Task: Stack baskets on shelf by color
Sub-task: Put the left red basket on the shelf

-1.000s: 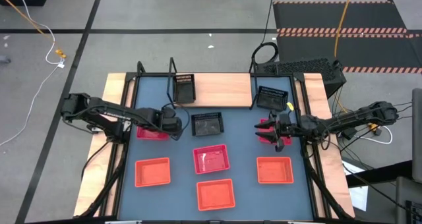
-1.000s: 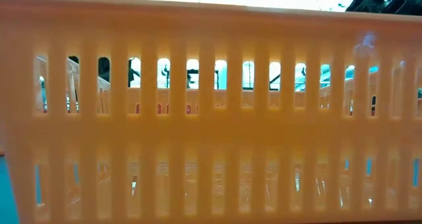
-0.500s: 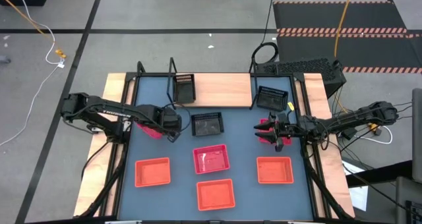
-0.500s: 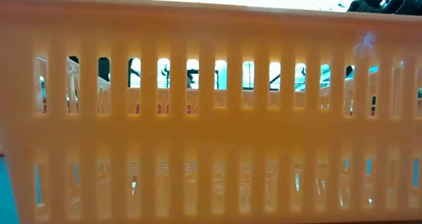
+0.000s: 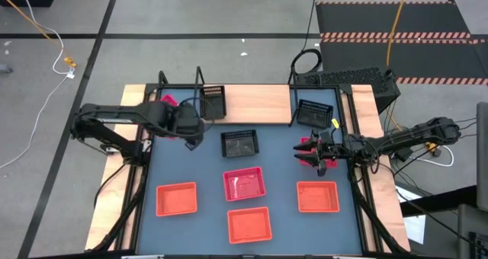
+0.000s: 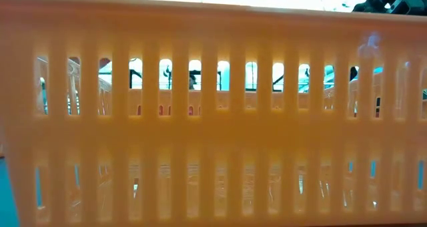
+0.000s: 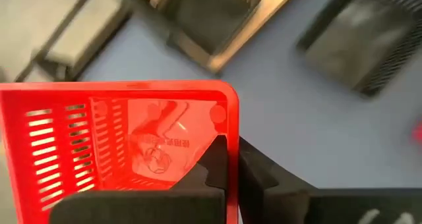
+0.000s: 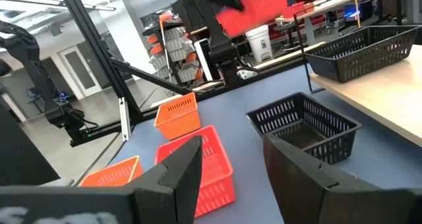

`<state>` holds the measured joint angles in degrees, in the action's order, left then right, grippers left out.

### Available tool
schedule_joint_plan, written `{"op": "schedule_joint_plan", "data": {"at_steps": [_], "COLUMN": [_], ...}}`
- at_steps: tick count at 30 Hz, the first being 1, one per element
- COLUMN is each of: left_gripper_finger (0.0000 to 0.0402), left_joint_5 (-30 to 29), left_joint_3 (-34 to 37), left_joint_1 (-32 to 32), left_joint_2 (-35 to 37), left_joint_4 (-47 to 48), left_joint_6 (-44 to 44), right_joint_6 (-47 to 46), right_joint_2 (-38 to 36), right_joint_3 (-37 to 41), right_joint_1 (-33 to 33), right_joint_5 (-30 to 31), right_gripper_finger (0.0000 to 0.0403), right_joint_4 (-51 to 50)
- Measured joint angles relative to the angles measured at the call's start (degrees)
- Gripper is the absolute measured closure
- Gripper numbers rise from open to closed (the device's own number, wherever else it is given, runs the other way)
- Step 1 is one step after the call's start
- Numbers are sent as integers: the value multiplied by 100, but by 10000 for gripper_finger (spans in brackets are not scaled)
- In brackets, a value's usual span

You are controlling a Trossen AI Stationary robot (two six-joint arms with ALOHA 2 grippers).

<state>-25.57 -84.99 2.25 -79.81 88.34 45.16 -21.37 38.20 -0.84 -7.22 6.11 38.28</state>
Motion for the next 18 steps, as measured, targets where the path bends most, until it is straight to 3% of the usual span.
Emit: {"op": "schedule_joint_plan", "data": {"at_steps": [3, 6, 14, 18], "left_gripper_finger": [390, 389, 392, 396], "left_joint_5": [-292, -445, -317, -11], "left_joint_3": [-533, -684, -671, -673], "left_joint_1": [85, 86, -64, -417], "left_joint_2": [7, 5, -536, -986], "left_joint_4": [-441, -1452, -4303, -5107], "left_joint_6": [-690, -1684, -4901, -5680], "right_joint_6": [0, -1, -2, 5], "right_joint_2": [0, -1, -2, -2], "right_joint_3": [0, 0, 0, 0], "right_joint_1": [0, 0, 0, 0], "right_joint_5": [4, 130, 308, 308], "right_gripper_finger": [248, 248, 248, 248], "right_joint_4": [10, 48, 68, 92]}}
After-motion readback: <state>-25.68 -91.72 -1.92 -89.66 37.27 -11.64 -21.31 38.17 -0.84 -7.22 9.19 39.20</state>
